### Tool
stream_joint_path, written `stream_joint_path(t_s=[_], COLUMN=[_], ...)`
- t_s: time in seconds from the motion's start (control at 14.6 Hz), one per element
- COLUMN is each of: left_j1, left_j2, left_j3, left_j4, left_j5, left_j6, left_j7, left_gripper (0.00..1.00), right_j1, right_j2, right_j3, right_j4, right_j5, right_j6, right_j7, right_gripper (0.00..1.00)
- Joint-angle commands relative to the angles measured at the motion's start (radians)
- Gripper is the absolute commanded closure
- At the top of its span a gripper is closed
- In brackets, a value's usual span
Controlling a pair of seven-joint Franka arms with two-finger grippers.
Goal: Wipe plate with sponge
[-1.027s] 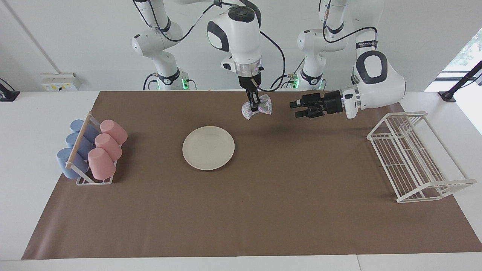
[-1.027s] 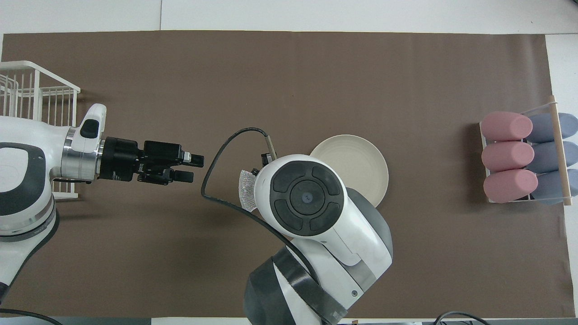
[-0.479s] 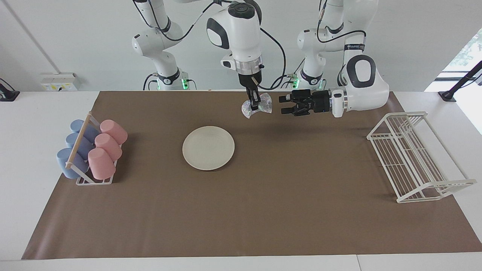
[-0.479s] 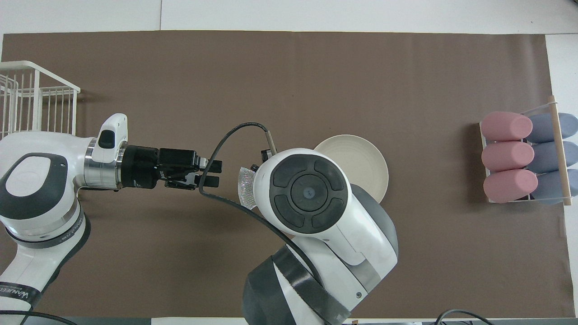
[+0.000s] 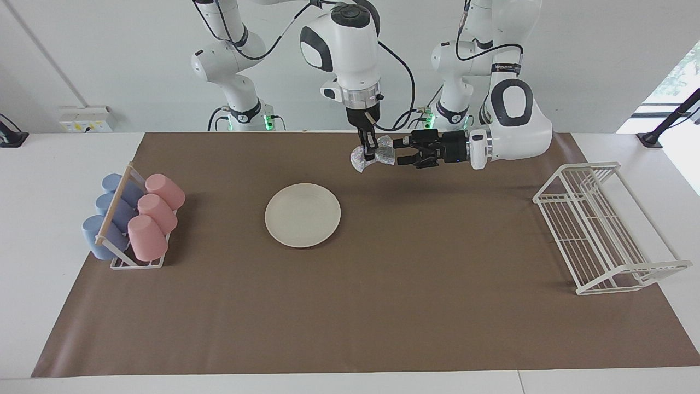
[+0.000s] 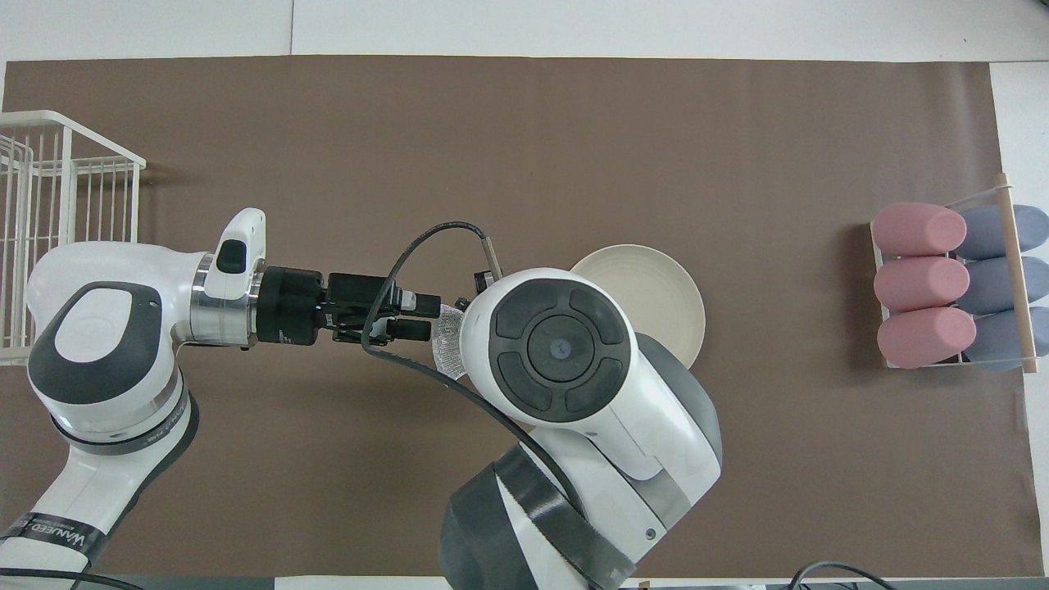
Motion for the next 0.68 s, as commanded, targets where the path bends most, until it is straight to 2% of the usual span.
stream_joint_path(t_s=[0.0,0.07,0.62], left_j1=[-0.036,-0.035,-0.026], left_j2=[-0.027,-0.028,-0.042], left_j3=[0.012,0.012,0.013], left_j4=[-0.031,-0.041,-0.061], left_j5=[-0.033,-0.033,-0.033], left_j6=[0.037,0.036,0.024], left_j7=[0.015,0.015,0.01], left_gripper=[0.87,1.0,1.0], right_j1=[-0.005,-0.005,-0.009], right_j2=[0.016,0.016,0.013], right_j3=[0.005,0.005,0.005], right_j4=[0.027,0.027,0.023], right_j5=[-0.032,-0.032,-0.032], right_j6=[-0.017,-0.017,-0.015], right_j7=[0.025,0.025,0.016], right_gripper=[1.0,1.0,1.0])
